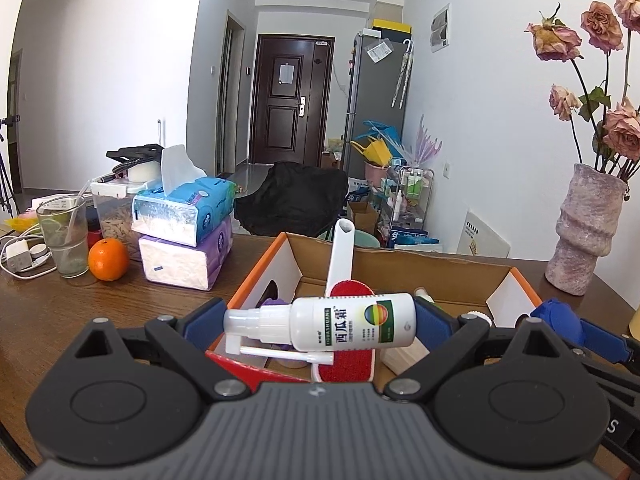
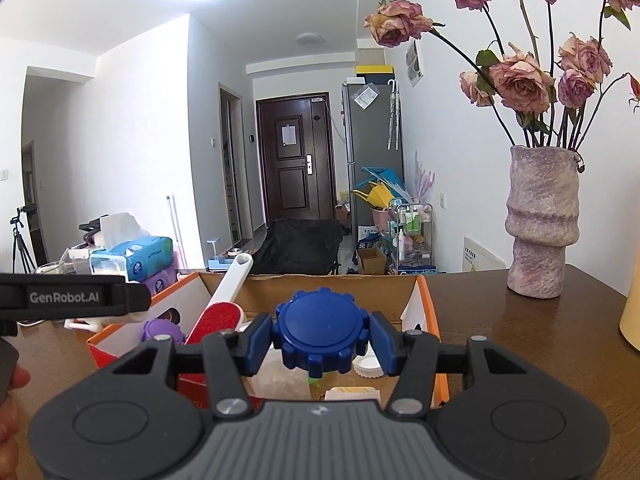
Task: Organize rigid objects
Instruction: 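Lower both held items into the box and open both grippers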
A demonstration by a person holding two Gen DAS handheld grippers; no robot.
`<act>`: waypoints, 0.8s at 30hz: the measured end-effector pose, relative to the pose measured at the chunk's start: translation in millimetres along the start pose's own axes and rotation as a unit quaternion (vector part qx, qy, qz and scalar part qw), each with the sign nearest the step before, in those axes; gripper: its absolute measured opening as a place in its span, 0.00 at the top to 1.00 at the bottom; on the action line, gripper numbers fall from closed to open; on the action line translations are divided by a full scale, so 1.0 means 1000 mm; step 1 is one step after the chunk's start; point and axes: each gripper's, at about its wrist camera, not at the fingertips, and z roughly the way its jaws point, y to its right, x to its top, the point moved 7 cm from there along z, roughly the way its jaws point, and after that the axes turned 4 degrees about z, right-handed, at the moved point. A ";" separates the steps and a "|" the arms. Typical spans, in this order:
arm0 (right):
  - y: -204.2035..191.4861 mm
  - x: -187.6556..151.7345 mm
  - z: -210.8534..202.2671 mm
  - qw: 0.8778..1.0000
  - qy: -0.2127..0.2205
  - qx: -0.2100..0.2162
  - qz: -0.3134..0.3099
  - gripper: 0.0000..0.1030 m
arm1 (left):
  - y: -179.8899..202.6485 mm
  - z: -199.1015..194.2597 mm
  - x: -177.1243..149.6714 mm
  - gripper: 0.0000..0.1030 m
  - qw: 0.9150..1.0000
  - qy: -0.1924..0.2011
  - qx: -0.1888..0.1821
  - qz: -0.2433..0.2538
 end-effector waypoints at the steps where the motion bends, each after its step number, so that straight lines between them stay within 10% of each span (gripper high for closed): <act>1: 0.000 0.000 0.002 1.000 0.000 0.000 0.000 0.49 | 0.000 0.002 0.001 0.05 1.000 0.000 0.000 0.000; 24: 0.004 0.005 0.052 1.000 -0.012 0.001 -0.012 0.49 | 0.008 0.047 0.012 0.05 1.000 -0.007 -0.001 0.012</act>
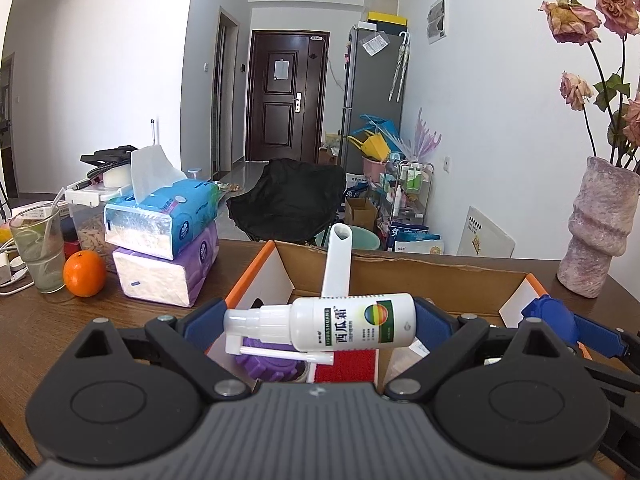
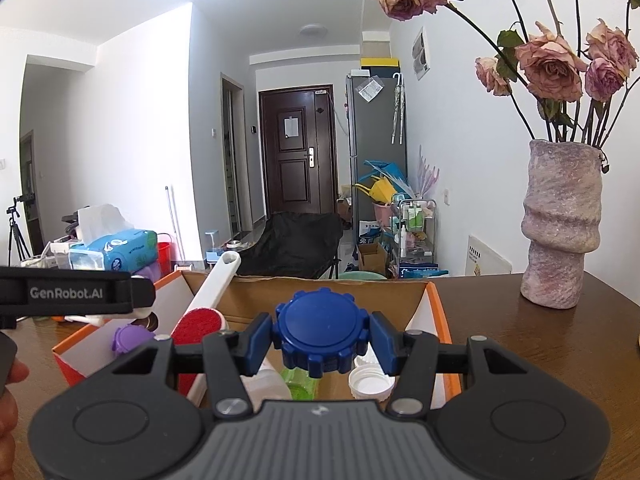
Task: Organize rigid objects
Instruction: 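Lower both held items into the box and open both grippers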
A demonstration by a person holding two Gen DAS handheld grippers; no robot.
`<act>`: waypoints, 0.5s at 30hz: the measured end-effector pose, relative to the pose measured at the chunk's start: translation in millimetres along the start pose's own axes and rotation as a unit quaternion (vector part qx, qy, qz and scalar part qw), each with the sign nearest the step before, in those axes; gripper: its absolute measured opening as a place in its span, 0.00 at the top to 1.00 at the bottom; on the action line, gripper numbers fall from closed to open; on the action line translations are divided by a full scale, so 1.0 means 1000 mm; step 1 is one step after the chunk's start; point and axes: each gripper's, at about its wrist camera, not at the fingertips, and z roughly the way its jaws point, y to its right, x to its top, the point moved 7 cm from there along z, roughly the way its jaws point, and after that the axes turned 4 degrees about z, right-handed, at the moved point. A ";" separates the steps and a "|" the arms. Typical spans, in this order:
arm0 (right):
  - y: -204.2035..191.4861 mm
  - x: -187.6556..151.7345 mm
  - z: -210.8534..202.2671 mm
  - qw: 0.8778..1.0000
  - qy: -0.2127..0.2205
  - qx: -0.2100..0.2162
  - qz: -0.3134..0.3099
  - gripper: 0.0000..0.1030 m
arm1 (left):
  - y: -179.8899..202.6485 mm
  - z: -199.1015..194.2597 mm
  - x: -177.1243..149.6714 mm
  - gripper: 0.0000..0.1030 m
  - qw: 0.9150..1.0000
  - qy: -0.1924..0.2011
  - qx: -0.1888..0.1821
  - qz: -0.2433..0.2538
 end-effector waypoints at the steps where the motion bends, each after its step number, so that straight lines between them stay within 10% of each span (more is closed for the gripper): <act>1: 0.000 0.000 0.002 1.000 -0.001 0.000 -0.001 0.49 | 0.000 0.002 0.001 0.05 1.000 0.000 0.000 0.000; 15: 0.001 0.004 0.029 1.000 -0.006 0.001 -0.014 0.49 | 0.005 0.027 0.005 0.05 1.000 -0.005 -0.002 0.016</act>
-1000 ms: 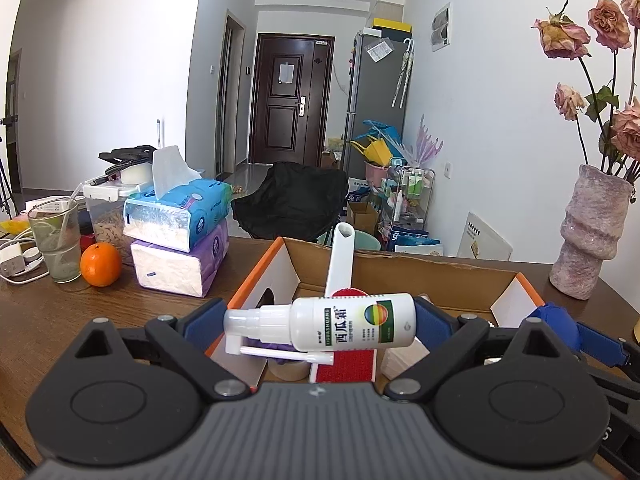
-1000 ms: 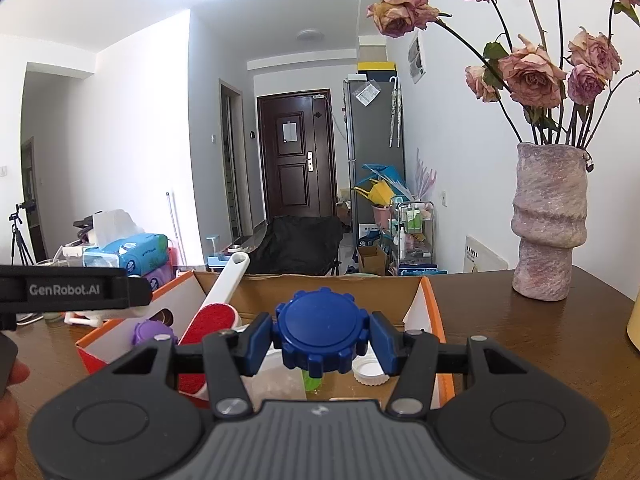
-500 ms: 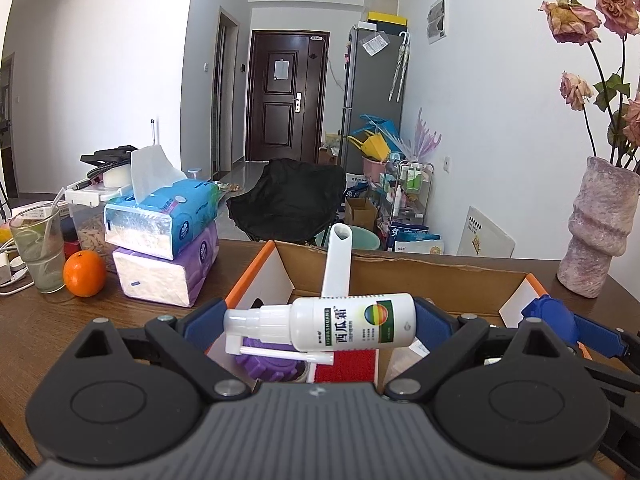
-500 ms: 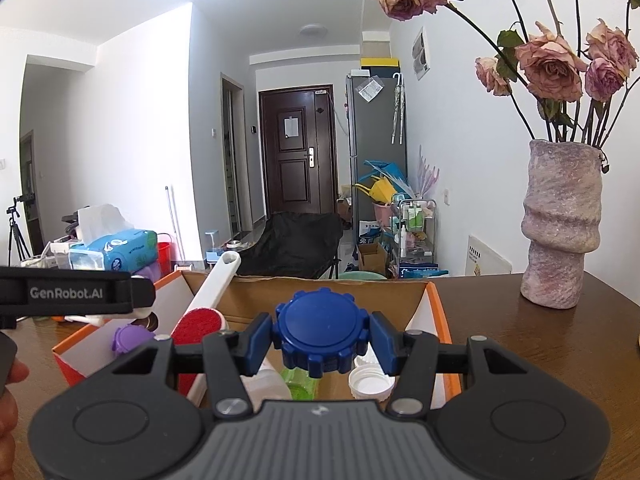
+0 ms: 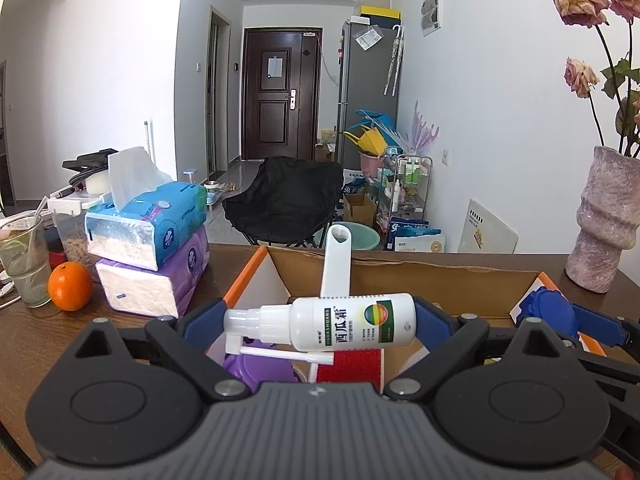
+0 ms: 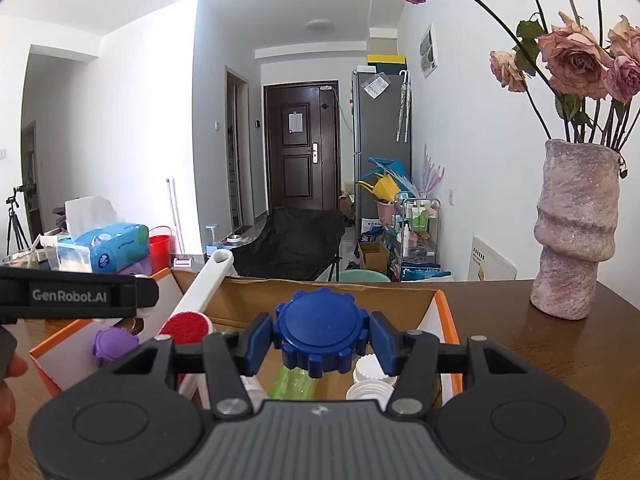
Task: Organize rigid objects
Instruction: 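Lower both held items into the box and open both grippers, then withdraw both tools up and back from the box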
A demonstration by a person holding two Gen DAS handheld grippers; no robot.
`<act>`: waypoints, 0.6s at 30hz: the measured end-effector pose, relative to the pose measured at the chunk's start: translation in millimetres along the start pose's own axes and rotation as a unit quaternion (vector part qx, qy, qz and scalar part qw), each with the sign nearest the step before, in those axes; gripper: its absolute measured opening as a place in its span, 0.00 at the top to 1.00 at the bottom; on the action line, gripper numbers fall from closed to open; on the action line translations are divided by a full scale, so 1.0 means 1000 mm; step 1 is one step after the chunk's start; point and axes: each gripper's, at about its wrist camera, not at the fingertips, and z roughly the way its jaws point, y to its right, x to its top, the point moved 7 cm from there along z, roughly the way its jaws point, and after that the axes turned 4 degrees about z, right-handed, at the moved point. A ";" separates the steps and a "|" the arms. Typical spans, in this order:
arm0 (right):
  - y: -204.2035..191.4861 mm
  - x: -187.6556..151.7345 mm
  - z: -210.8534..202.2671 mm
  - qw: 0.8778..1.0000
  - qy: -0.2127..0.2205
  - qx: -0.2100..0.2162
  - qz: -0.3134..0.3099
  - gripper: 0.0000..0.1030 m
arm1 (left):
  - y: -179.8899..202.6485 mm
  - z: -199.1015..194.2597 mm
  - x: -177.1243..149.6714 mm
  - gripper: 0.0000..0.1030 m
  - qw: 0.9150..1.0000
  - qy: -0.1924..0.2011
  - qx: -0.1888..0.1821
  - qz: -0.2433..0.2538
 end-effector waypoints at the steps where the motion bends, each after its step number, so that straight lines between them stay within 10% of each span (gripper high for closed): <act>1: -0.001 0.000 0.001 1.000 -0.001 0.000 -0.001 0.49 | 0.000 0.001 0.000 0.05 1.000 0.000 -0.001 0.001; 11: 0.002 -0.003 0.012 1.000 -0.020 0.002 -0.003 0.47 | 0.003 0.004 0.000 0.03 1.000 -0.005 0.005 0.011; 14: 0.006 -0.001 0.011 1.000 -0.017 -0.005 0.005 0.14 | 0.001 0.001 0.003 0.00 1.000 0.003 0.011 0.008; 18: 0.010 0.003 0.006 1.000 -0.003 -0.016 0.012 0.00 | -0.003 0.000 0.004 0.00 1.000 0.003 0.009 -0.004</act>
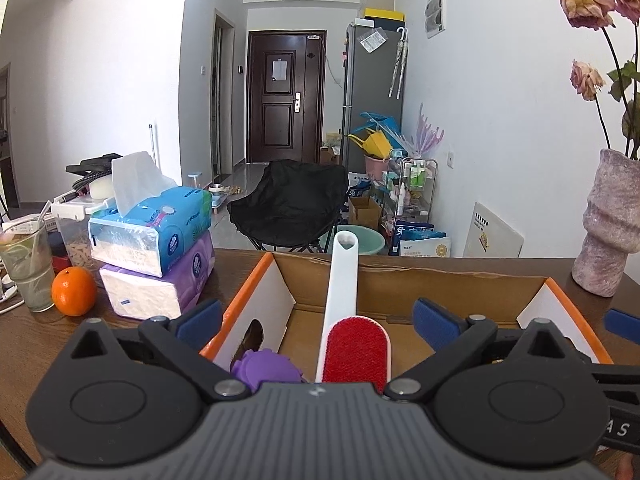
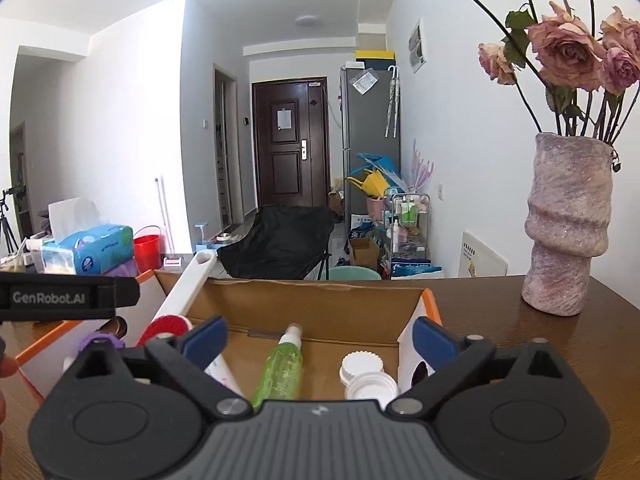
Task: Organize rigid objects
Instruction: 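Withdraw both tools up and back from the box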
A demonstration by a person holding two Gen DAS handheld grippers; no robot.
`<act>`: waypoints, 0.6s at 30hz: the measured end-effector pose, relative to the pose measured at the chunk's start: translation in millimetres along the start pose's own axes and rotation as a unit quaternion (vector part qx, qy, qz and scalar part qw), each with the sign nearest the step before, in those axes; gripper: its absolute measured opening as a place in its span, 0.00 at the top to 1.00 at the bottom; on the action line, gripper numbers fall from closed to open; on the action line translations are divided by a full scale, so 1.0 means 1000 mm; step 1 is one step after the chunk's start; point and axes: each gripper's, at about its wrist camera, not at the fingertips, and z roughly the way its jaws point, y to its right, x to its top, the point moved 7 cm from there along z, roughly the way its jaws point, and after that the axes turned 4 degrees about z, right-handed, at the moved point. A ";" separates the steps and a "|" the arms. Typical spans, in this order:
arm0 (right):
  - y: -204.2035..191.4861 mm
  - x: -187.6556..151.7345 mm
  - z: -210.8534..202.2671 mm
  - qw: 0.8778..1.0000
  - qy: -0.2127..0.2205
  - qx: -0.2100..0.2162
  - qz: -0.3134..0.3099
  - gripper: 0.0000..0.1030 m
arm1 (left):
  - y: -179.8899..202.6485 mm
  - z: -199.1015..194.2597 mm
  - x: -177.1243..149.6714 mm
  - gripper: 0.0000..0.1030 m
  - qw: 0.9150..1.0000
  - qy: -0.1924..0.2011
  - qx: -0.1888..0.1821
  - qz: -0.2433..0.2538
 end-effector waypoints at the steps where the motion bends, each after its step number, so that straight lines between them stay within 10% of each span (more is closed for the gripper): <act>1: 0.001 0.000 0.000 1.000 0.001 -0.001 0.003 0.00 | -0.001 0.001 0.000 0.00 1.000 -0.001 0.001 -0.001; 18: 0.008 0.010 -0.050 1.000 0.001 -0.007 0.014 0.00 | -0.017 -0.063 0.007 0.00 1.000 0.019 0.015 -0.015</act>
